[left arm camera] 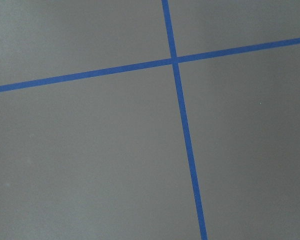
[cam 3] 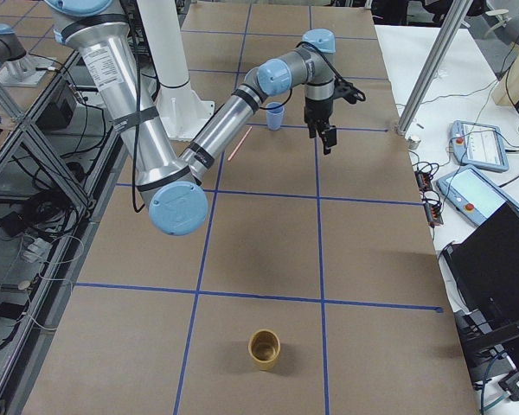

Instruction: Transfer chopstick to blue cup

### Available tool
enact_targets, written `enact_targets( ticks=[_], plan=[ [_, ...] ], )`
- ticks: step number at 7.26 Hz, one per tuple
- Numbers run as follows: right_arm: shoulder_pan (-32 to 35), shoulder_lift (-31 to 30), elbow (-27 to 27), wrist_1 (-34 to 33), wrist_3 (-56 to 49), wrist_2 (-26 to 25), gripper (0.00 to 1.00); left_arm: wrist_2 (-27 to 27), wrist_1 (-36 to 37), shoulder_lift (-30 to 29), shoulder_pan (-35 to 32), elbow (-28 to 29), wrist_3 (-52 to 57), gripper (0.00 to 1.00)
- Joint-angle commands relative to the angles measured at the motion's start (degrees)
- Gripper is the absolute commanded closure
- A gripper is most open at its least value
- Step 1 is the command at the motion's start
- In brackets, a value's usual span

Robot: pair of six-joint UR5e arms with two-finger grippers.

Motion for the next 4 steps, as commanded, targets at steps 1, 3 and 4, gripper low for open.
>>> enact_targets(
  ticks=[1,3,4],
  plan=[
    [10.35,-7.78,0.46,0.25,-0.31,1.04,0.0,0.09,0.01,-0.42,0.09,-0.09,-0.05,0.02],
    [13.81,-11.59,1.09,-0.1,0.13,0.77,0.0,0.09,0.36,-0.43,-0.17,-1.23,0.03,0.02],
    [14.52,-11.6,1.09,-0.19,0.39,0.77,0.0,0.09,0.63,0.18,-0.17,-2.11,0.03,0.02]
  ],
)
